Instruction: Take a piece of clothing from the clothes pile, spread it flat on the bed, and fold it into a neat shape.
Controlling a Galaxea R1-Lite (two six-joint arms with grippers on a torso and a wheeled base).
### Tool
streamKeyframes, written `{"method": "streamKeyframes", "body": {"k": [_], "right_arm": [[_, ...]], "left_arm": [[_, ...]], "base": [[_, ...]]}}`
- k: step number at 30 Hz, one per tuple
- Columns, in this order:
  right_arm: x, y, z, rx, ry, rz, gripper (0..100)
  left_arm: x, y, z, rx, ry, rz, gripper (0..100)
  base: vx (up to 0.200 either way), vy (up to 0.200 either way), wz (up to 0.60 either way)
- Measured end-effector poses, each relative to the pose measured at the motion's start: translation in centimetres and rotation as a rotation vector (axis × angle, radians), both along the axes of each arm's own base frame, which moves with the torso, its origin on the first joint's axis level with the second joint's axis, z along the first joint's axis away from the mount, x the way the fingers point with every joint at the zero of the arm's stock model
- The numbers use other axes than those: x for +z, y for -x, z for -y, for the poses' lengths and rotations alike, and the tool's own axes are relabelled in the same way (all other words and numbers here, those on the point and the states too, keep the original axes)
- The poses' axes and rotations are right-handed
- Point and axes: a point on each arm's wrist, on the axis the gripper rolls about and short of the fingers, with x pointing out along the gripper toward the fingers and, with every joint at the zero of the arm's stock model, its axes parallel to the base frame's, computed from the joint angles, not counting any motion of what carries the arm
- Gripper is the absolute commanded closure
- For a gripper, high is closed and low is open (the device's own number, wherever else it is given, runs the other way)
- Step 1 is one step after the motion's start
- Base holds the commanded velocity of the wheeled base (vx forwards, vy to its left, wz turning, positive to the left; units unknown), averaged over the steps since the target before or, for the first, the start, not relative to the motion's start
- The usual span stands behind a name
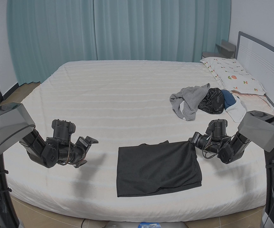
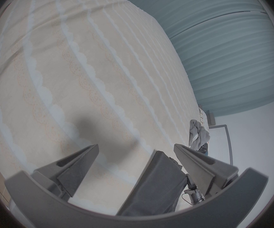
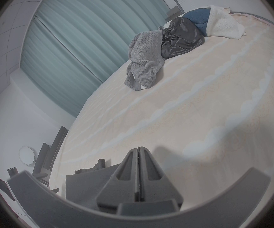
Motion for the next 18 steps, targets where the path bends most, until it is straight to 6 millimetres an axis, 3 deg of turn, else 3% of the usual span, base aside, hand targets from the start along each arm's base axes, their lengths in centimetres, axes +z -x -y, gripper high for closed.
{"method": "streamKeyframes", "body": {"k": [1, 2, 9, 18], "right_arm": [[0.0, 0.0, 0.0, 0.000, 0.000, 0.000, 100], [-0.1, 0.0, 0.0, -0.001, 0.001, 0.000, 0], [-0.1, 0.2, 0.2, -0.004, 0.003, -0.011, 0], [1.8, 1.9, 0.5, 0.015, -0.010, -0.018, 0]], "left_arm": [[0.0, 0.0, 0.0, 0.000, 0.000, 0.000, 0], [0.0, 0.0, 0.0, 0.000, 0.000, 0.000, 0], [0.0, 0.0, 0.0, 0.000, 0.000, -0.001, 0], [-0.1, 0.1, 0.0, 0.001, 0.001, -0.004, 0]], "base": [[0.000, 0.000, 0.00], [0.000, 0.000, 0.00], [0.000, 0.000, 0.00], [0.000, 0.000, 0.00]]}}
